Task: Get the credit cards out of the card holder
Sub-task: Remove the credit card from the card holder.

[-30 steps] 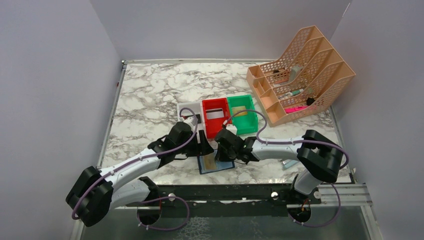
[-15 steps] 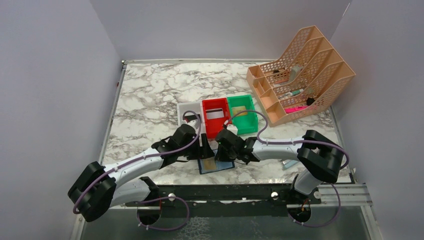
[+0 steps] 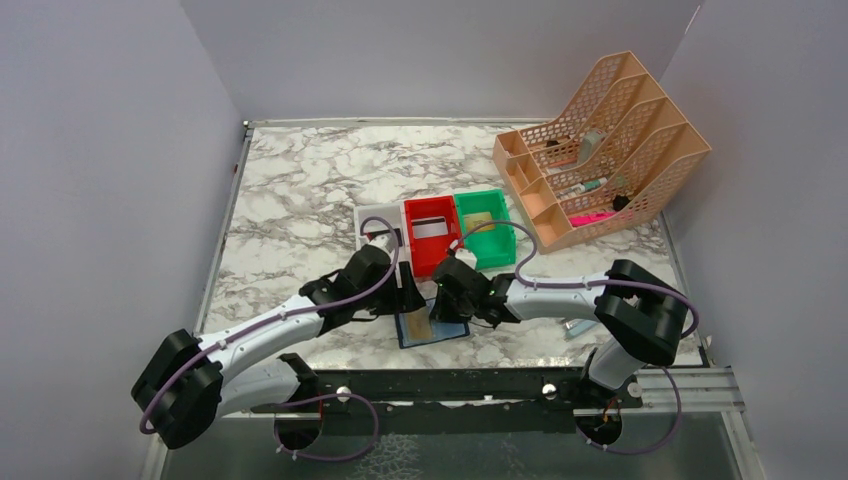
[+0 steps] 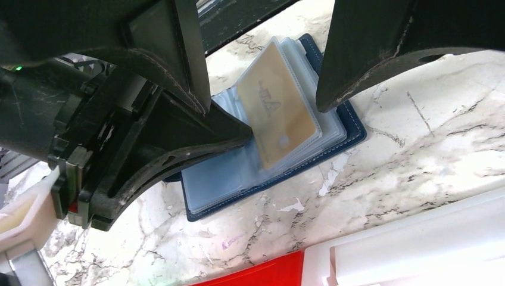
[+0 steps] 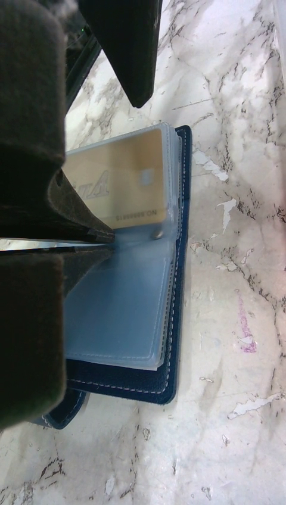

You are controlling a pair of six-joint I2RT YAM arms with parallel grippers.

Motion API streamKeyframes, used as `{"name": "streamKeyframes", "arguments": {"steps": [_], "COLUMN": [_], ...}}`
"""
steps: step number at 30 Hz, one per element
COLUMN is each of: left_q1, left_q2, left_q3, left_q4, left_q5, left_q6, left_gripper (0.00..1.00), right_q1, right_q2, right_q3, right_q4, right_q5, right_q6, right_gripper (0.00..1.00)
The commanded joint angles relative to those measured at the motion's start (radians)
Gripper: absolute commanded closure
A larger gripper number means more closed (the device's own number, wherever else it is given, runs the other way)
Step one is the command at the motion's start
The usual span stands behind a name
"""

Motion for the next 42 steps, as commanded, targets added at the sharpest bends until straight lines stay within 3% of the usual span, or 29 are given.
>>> {"name": "streamKeyframes", "arguments": {"steps": [1, 22, 42], "left_q1": [-0.008, -0.079, -0.079], "left_q2": [0.023, 0.083, -0.003], "left_q3": [0.001, -0.022, 0.008], "left_q4": [0.006, 0.186, 0.012], "left_q5": [0.01, 0.066, -0.087], "left_q6": [-0.005, -0.06, -0.047], "left_gripper": [0.31, 0.33, 0.31], "right_q1": [-0.005, -0.013, -0.027], "right_q2": [0.078, 0.069, 0.07], "right_q3": [-0.071, -0.093, -0.1], "right_q4": [-0.126, -0.072, -0.075], "right_q5": [0.007, -0.033, -0.042], "right_q6": [-0.01, -0.009, 0.007], "right_gripper": [0.88, 0.87, 0.87]}}
